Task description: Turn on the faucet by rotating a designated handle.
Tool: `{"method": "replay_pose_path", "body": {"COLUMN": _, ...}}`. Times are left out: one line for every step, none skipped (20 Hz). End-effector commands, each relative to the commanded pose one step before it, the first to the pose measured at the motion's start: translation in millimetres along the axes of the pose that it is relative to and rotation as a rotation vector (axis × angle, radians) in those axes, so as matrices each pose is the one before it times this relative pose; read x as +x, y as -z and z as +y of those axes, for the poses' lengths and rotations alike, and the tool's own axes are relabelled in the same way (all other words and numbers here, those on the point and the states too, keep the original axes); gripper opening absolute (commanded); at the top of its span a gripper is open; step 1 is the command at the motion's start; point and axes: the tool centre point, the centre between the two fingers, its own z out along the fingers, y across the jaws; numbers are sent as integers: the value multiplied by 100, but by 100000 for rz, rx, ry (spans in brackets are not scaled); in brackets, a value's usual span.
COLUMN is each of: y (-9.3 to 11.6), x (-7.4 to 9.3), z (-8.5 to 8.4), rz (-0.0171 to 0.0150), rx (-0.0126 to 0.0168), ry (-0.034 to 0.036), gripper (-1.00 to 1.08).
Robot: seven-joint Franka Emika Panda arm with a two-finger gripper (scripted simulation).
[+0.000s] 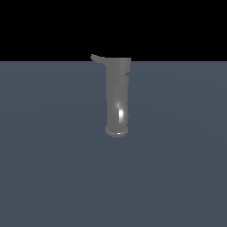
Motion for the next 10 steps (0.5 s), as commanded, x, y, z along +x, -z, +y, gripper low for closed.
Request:
{"method": "replay_pose_path", "body": {"y": 0, "x": 0, "z": 1, "rz": 0, "rx": 0, "ry": 0, "gripper": -100}}
{"method": "replay_pose_path", "body": {"y": -1, "x": 8, "z": 13, "rz": -65, "rx": 65, "ry": -76, "gripper": -100}}
{"method": "replay_pose_path", "body": {"y": 2, "x": 16, "z": 27, "rz": -176, "rx": 177, "ry": -206, "gripper": -100}}
{"method": "replay_pose_path", "body": {"y": 1, "x": 30, "z": 52, "rz": -297, "rx": 297, "ry": -345, "gripper": -100}}
{"method": "replay_pose_path", "body": {"y": 2, "x": 41, "z": 72, "rz": -412, "rx": 409, "ry": -475, "gripper": -100}}
{"method": "replay_pose_path", "body": {"y": 4, "x": 49, "z": 92, "rz": -519, "rx": 510, "ry": -590, "gripper": -100}}
{"method": "replay_pose_path", "body": {"y": 5, "x": 45, "z": 92, "rz": -519, "rx": 503, "ry": -576, "gripper": -100}}
{"method": "replay_pose_path", "body": {"y": 5, "x": 31, "z": 73, "rz": -406, "rx": 385, "ry": -433, "gripper": -100}}
{"method": "replay_pose_path", "body": {"y": 5, "x": 16, "z": 52, "rz": -286, "rx": 264, "ry": -286, "gripper": -100}}
{"method": "replay_pose_path", "body": {"y": 3, "x": 5, "z": 34, "rz": -169, "rx": 147, "ry": -146, "gripper": -100}}
